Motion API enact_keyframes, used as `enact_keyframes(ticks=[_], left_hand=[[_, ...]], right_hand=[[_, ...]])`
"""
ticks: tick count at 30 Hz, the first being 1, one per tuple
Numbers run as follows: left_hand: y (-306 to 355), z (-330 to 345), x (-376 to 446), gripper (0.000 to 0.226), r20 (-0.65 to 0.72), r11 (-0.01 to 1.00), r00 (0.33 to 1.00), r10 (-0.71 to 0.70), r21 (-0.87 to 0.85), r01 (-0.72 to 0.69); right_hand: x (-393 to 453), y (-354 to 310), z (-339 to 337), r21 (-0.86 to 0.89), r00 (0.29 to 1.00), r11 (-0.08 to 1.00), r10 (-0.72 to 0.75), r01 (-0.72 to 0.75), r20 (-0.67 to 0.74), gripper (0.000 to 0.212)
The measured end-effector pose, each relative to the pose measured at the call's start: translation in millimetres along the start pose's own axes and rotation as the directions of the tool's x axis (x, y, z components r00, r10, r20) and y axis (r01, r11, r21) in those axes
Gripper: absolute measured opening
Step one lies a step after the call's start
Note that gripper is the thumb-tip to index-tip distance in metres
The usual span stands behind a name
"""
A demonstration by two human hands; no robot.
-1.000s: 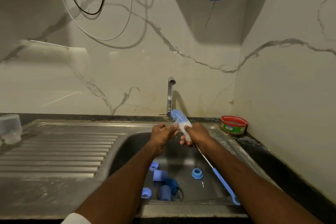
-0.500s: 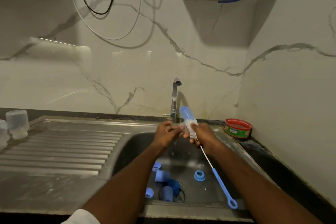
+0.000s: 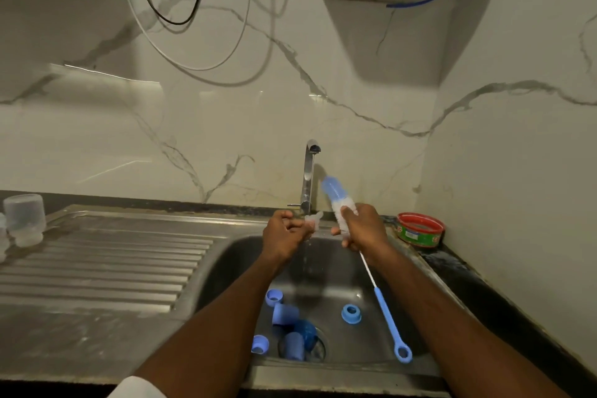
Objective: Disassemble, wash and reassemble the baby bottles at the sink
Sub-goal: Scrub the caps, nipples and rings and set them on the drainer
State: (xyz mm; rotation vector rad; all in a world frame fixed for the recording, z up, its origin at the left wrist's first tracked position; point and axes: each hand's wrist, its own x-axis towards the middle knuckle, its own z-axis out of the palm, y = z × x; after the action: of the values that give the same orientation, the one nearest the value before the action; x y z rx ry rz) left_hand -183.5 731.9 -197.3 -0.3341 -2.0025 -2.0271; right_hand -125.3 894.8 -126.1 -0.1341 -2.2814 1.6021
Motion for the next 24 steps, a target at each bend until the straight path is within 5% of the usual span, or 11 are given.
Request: enact_keyframes(ticks=[1, 3, 5, 8, 11, 15, 19, 24], left_hand=[[-5, -2, 2, 0.043, -0.077, 0.99, 0.996, 0.038, 0.141, -0.027], [-11, -5, 5, 0.042, -0.155, 0.937, 0.979, 0.131, 0.343, -0.071], [-12, -7, 6, 0.038, -0.191, 0.919, 0.962, 0.195, 0.379, -0.111], [-12, -5, 6, 0.034, -0.027, 0.849, 0.943, 0.332, 0.445, -0.286], [-13, -2, 5, 0.032, 0.129, 0.794, 0.906, 0.403, 0.444, -0.416], [-10, -2, 3, 0.036, 0.125, 0.812, 0.922, 0.367, 0.44, -0.383], [-17, -5, 7, 0.034, -0.039, 0.855, 0.959, 0.281, 0.464, -0.232], [-13, -3, 2, 0.031, 0.117, 0.824, 0.934, 0.337, 0.442, -0.353]], right_hand=[[0, -3, -6, -0.217, 0.992, 0.971, -0.115, 0.103, -0.043, 0.022], [-2, -4, -14, -0.651, 0.954, 0.733, -0.297, 0.197, -0.046, 0.025], [-7, 2, -8, -0.795, 0.953, 0.571, -0.303, 0.205, 0.028, 0.028], [-18, 11, 14, -0.767, 0.973, 0.6, -0.176, 0.228, 0.151, 0.035], [-18, 12, 17, -0.787, 0.98, 0.587, -0.162, 0.192, 0.118, 0.037], [-13, 16, 1, -0.834, 0.99, 0.538, -0.123, 0.12, 0.063, 0.032], [-18, 13, 1, -0.801, 0.982, 0.577, -0.173, 0.158, 0.069, 0.033], [-26, 13, 10, -0.805, 0.993, 0.581, -0.083, 0.116, 0.084, 0.037]])
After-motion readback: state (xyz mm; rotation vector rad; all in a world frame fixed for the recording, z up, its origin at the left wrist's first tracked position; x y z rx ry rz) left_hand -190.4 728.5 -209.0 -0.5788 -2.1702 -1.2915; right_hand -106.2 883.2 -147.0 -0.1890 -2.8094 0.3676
